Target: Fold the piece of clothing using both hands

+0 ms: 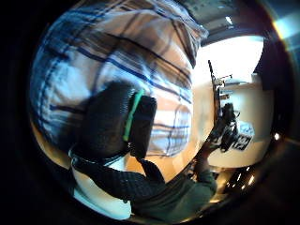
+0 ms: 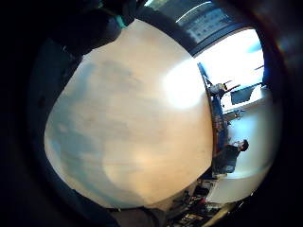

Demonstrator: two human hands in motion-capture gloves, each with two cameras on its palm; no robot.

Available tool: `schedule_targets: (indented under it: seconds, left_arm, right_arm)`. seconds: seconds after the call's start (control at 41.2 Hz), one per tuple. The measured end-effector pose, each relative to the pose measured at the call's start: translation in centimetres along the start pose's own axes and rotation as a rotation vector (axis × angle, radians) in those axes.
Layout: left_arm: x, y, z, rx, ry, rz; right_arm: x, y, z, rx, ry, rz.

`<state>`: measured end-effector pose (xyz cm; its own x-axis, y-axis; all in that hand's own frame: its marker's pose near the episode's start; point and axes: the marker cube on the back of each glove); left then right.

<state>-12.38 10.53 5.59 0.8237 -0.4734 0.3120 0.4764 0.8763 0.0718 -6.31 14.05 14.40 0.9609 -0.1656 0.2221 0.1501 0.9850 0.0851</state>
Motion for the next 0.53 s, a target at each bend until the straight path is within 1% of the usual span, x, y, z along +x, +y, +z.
schedule_targets:
  seconds: [0.049, 0.073, 0.097, 0.146, 0.17, 0.194, 0.243, 0.292, 0.34, 0.389, 0.462, 0.535]
  left_arm:
    - [-0.8, -0.4, 0.3, -0.010, 0.025, -0.045]
    - [-1.0, -0.5, 0.5, -0.021, 0.046, -0.051]
    - [-1.0, -0.5, 0.6, -0.040, 0.082, -0.040]
    - [-0.3, -0.2, 0.8, -0.094, 0.188, 0.019]
    - [0.1, -0.1, 0.8, -0.123, 0.231, 0.044]
    - [0.3, 0.0, 0.9, -0.148, 0.253, 0.057]
    - [0.1, 0.1, 1.2, -0.176, 0.241, 0.050]
    - [-0.5, -0.1, 1.5, -0.173, 0.180, 0.016]
    - [-1.3, -0.2, 1.7, -0.162, 0.092, -0.037]
    - [-1.5, 0.0, 1.8, -0.165, 0.043, -0.059]
    - [-0.4, 0.3, 1.8, -0.175, 0.083, -0.006]
    - [0.1, 0.1, 1.8, -0.147, 0.097, 0.029]
  right_arm:
    - [-0.2, 0.3, 1.0, 0.024, 0.008, -0.003]
    - [-0.2, 0.1, 1.3, 0.051, 0.024, -0.002]
    - [0.0, -0.3, 1.4, 0.089, 0.052, 0.000]
    - [0.6, -1.5, 1.3, 0.185, 0.112, 0.004]
    - [0.6, -1.7, 1.1, 0.210, 0.122, 0.004]
    - [0.4, -1.6, 1.1, 0.204, 0.112, 0.004]
    - [-0.3, -0.3, 1.0, 0.131, 0.063, 0.006]
    - [-0.5, 0.4, 1.0, 0.089, 0.041, 0.009]
    - [0.1, 0.1, 0.9, 0.124, 0.065, 0.015]
    - [0.7, -0.2, 0.8, 0.168, 0.089, 0.025]
    - [0.0, 0.6, 1.2, 0.120, 0.027, 0.032]
    - [-0.5, 0.9, 1.5, 0.097, -0.011, 0.032]
